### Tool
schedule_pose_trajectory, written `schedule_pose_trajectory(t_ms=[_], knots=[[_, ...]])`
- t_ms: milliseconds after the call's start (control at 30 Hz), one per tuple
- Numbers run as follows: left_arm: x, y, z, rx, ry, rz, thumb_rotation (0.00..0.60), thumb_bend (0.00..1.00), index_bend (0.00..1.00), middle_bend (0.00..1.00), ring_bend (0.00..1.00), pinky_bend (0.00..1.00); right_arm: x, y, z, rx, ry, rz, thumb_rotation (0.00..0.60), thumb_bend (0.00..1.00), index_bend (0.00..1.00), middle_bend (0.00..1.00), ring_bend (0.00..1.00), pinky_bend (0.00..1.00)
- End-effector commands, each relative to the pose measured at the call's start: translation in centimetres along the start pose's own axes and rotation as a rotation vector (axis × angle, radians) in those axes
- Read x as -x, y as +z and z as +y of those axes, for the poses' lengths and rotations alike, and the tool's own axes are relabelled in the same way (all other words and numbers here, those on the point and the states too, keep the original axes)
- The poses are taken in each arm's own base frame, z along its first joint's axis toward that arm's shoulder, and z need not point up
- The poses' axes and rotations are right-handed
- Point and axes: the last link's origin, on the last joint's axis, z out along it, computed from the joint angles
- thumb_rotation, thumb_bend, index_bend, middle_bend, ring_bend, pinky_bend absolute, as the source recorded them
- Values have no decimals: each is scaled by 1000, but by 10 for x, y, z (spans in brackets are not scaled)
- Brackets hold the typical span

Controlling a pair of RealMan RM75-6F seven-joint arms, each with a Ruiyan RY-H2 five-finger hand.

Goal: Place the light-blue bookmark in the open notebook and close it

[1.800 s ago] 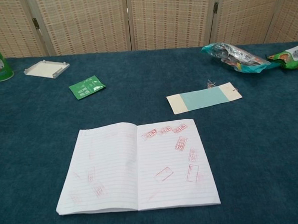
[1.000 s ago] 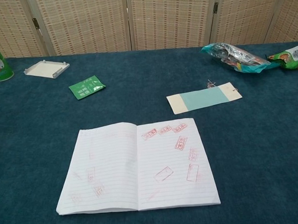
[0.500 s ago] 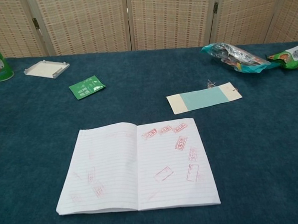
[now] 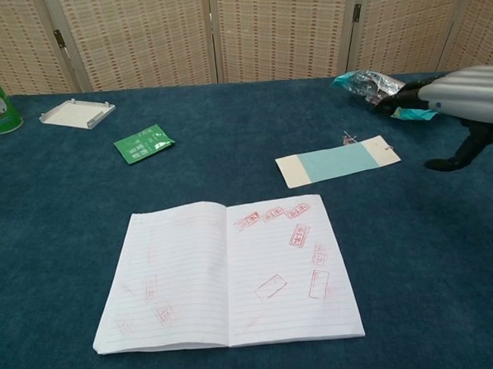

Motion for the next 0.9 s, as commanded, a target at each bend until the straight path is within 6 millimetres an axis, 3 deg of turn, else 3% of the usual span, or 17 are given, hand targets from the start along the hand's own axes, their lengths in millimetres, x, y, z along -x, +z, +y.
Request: schedule_pose_trajectory(t_ms=[33,333,900], knots=[[-1,-3,-4,-11,1,2,600,173,185,198,143,219,-2,36,-16,-13,-19,-18,600,220,132,105,1,85],[-3,-12,-16,-48,-1,5,600,173,185,198,142,219,6,83,-39,-8,-60,-83,600,219,132,104,0,84],[-2,-17,-23,-66,-6,2,600,173,185,198,143,219,19,117,-46,46,-110,-148,600,225,132,104,0,84]])
